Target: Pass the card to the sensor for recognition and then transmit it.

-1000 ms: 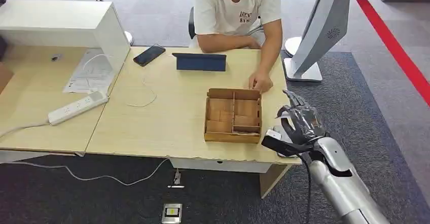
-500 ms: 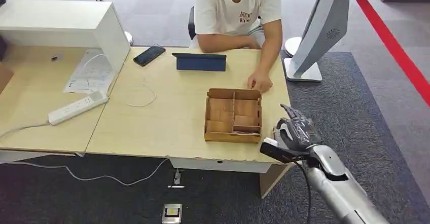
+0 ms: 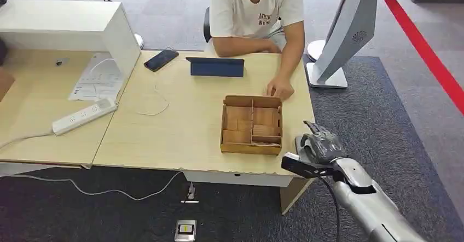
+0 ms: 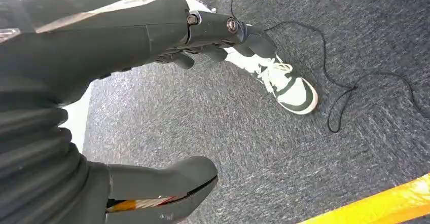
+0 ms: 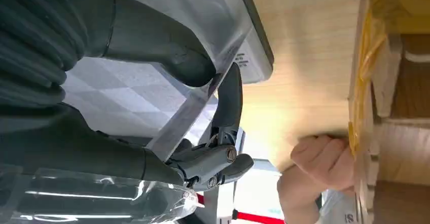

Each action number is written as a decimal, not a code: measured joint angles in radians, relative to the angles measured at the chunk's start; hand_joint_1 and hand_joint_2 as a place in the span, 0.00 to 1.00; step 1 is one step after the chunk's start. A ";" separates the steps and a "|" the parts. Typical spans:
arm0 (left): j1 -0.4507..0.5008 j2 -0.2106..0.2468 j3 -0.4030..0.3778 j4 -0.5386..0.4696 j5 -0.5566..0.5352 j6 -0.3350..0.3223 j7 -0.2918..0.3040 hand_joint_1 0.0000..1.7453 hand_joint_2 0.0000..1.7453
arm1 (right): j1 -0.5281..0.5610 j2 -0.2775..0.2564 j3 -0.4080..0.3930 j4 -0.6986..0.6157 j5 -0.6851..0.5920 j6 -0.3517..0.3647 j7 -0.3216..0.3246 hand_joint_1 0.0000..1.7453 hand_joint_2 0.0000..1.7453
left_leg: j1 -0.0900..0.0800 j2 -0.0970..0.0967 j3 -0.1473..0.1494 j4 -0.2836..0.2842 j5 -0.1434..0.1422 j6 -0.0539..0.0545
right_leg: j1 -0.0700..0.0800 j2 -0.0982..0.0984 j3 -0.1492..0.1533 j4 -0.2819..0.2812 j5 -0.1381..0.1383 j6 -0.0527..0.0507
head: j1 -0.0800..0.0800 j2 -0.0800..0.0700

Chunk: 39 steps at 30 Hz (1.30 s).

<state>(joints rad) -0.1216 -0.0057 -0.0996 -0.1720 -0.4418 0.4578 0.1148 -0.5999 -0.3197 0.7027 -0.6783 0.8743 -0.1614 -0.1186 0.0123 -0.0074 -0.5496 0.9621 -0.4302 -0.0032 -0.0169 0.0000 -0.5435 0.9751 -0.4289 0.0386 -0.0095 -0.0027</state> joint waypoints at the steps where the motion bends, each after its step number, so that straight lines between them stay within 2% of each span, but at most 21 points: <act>1: 0.000 0.000 0.000 0.000 0.000 0.000 0.000 0.00 1.00 | 0.000 -0.002 0.002 -0.001 -0.002 0.002 0.003 1.00 1.00 | 0.000 0.000 0.000 0.000 0.000 0.000 | 0.000 0.000 0.000 0.000 0.000 0.000 | 0.000 0.000; 16: 0.000 -0.001 0.000 0.000 -0.002 -0.006 -0.011 0.00 1.00 | 0.039 -0.043 0.017 -0.110 -0.006 0.090 0.085 1.00 1.00 | 0.000 0.000 0.002 0.000 0.000 0.000 | 0.000 0.000 0.002 0.000 0.000 0.000 | 0.000 0.000; 23: 0.000 0.001 0.000 0.000 -0.008 -0.014 -0.014 0.00 1.00 | 0.063 -0.067 0.013 -0.181 -0.024 0.095 0.095 1.00 1.00 | 0.000 0.000 0.002 0.000 0.000 0.000 | 0.000 0.000 0.002 0.000 0.000 0.000 | 0.000 0.000; 28: 0.000 0.003 0.000 0.000 -0.010 -0.016 -0.020 0.00 1.00 | 0.073 -0.076 -0.018 -0.279 -0.091 0.082 0.116 1.00 1.00 | 0.000 0.000 0.002 0.000 0.000 0.000 | 0.000 0.000 0.002 0.000 0.000 0.000 | 0.000 0.000; 33: 0.000 0.008 0.000 0.000 -0.013 -0.020 -0.024 0.00 1.00 | 0.067 -0.083 -0.082 -0.414 -0.169 0.081 0.130 1.00 1.00 | 0.000 0.000 0.001 0.000 0.000 0.000 | 0.000 0.000 0.002 0.000 0.000 0.000 | 0.000 0.000; 39: 0.000 0.012 0.000 0.000 -0.015 -0.024 -0.031 0.00 1.00 | 0.019 -0.087 -0.141 -0.537 -0.242 0.069 0.127 1.00 1.00 | 0.000 0.000 0.001 0.000 0.000 0.000 | 0.000 0.000 0.002 0.000 0.000 0.000 | 0.000 0.000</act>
<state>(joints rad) -0.1213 0.0065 -0.0999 -0.1720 -0.4570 0.4341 0.0836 -0.5812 -0.4063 0.5616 -1.2149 0.6325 -0.0927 0.0080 0.0123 -0.0071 -0.5481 0.9622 -0.4299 -0.0029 -0.0170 0.0000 -0.5419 0.9752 -0.4288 0.0386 -0.0095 -0.0027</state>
